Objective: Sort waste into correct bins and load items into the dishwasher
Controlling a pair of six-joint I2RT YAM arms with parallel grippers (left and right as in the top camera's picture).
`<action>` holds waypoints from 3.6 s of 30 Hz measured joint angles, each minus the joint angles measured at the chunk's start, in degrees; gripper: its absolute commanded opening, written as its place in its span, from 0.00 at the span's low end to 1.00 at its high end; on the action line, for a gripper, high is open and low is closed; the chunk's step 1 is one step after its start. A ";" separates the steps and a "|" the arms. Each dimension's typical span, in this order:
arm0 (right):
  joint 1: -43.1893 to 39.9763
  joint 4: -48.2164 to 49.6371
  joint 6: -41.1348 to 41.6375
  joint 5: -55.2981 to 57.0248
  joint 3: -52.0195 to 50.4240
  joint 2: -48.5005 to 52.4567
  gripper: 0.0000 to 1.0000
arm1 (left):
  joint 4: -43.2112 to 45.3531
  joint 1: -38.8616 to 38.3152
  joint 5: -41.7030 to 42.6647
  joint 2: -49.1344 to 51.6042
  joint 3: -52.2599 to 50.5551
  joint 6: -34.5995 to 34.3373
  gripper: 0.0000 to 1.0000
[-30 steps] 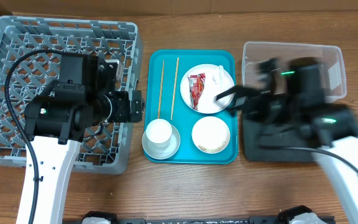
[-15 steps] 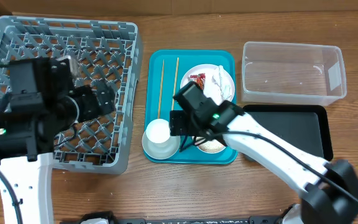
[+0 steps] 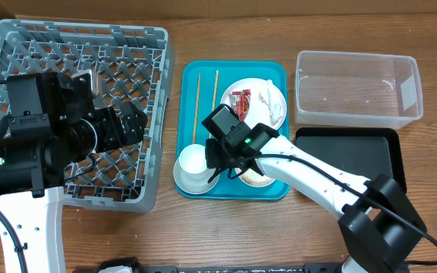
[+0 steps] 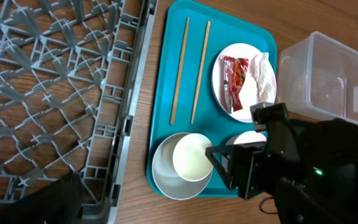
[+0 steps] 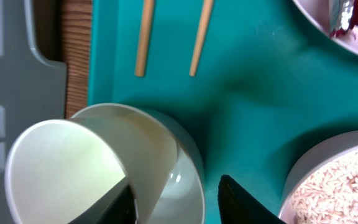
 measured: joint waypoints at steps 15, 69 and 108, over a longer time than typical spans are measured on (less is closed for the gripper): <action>0.24 -0.72 0.04 -1.29 0.35 0.44 0.04 | -1.18 0.00 0.22 0.00 0.02 0.98 1.00; -24.85 24.15 -19.23 -61.11 1.46 -22.25 0.66 | -0.42 -10.69 68.96 17.68 0.13 22.36 0.64; -21.92 -14.36 -19.50 -27.87 1.51 -22.23 0.95 | -9.18 4.79 -20.37 5.27 -9.05 -8.26 0.63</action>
